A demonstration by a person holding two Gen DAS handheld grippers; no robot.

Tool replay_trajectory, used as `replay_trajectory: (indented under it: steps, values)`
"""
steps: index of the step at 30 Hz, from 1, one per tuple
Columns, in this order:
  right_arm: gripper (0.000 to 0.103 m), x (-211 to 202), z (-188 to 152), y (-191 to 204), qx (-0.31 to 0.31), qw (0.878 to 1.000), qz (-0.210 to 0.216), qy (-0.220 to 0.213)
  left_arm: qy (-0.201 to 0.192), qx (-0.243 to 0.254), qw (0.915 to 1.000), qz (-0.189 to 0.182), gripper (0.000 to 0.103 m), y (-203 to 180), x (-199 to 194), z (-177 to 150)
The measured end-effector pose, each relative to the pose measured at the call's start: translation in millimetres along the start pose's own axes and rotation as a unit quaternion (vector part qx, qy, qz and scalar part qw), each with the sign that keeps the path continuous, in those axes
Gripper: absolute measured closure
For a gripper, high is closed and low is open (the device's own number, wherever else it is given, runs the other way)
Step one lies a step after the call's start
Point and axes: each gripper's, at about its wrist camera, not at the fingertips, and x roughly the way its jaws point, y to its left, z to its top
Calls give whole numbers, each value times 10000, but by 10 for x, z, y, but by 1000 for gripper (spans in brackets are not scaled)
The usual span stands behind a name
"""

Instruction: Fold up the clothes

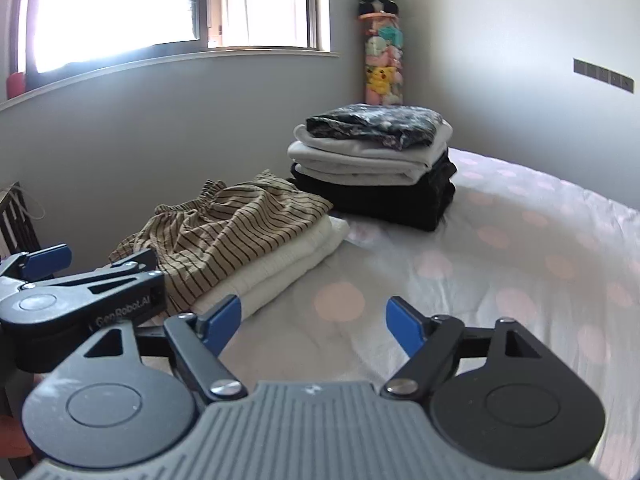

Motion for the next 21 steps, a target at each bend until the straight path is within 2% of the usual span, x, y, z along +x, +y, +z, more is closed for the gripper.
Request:
replay_trajectory:
  steps: [6, 21]
  values:
    - [11, 103, -61, 15, -12, 9997, -234, 12, 66, 46, 9999, 114, 8, -13, 117, -56]
    - [5, 289, -122, 98, -239, 9997, 27, 89, 424, -73, 9989, 197, 8, 36, 279, -73]
